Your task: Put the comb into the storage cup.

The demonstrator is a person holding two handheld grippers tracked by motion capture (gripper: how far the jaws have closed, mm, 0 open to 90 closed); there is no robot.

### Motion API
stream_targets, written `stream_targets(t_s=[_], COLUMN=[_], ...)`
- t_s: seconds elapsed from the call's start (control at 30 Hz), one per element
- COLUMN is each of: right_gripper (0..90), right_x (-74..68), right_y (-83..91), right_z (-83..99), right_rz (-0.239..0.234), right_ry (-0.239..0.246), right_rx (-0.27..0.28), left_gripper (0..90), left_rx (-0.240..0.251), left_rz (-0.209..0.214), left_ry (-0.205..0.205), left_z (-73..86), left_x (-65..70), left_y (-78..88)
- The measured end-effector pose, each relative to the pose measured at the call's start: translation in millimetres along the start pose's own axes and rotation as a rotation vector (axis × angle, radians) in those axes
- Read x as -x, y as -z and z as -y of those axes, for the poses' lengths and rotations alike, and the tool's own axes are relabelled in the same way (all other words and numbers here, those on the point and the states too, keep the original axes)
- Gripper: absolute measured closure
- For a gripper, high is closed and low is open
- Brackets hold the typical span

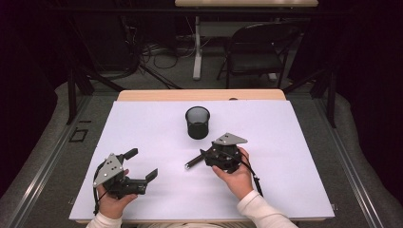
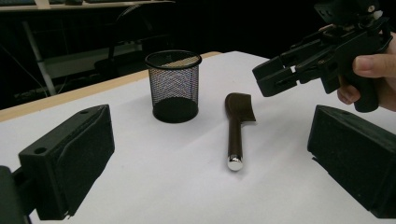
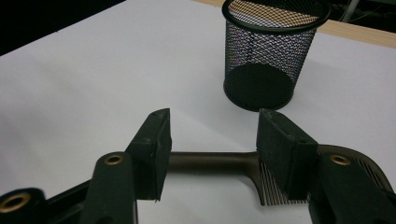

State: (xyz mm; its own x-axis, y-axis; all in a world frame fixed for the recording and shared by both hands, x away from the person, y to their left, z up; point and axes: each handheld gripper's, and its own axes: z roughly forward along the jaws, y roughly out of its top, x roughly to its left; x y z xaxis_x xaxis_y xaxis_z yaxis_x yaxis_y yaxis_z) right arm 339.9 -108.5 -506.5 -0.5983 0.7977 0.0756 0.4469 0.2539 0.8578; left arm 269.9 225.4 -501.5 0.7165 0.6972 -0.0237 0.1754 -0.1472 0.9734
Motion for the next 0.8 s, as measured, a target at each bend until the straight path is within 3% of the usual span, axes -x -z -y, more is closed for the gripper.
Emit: stream_targets(t_s=[0.4, 0.57, 0.8], right_gripper=[61.8, 71.4, 77.4], right_x=[-5.5, -5.7, -6.5], right_y=[-19.8, -29.9, -41.6], right_z=[0.8, 1.6, 3.2], right_rz=[-0.012, 0.008, 0.004], right_ry=[0.01, 0.019, 0.027], right_rx=[-0.023, -0.027, -0.057], left_gripper=[0.9, 0.9, 0.9], left_rx=[-0.002, -0.005, -0.003], left_rz=[0.006, 0.003, 0.002], left_ry=[-0.002, 0.002, 0.005], left_z=[0.5, 0.8, 1.2], left_x=[-1.1, -1.8, -3.2], left_y=[-0.4, -0.6, -0.5])
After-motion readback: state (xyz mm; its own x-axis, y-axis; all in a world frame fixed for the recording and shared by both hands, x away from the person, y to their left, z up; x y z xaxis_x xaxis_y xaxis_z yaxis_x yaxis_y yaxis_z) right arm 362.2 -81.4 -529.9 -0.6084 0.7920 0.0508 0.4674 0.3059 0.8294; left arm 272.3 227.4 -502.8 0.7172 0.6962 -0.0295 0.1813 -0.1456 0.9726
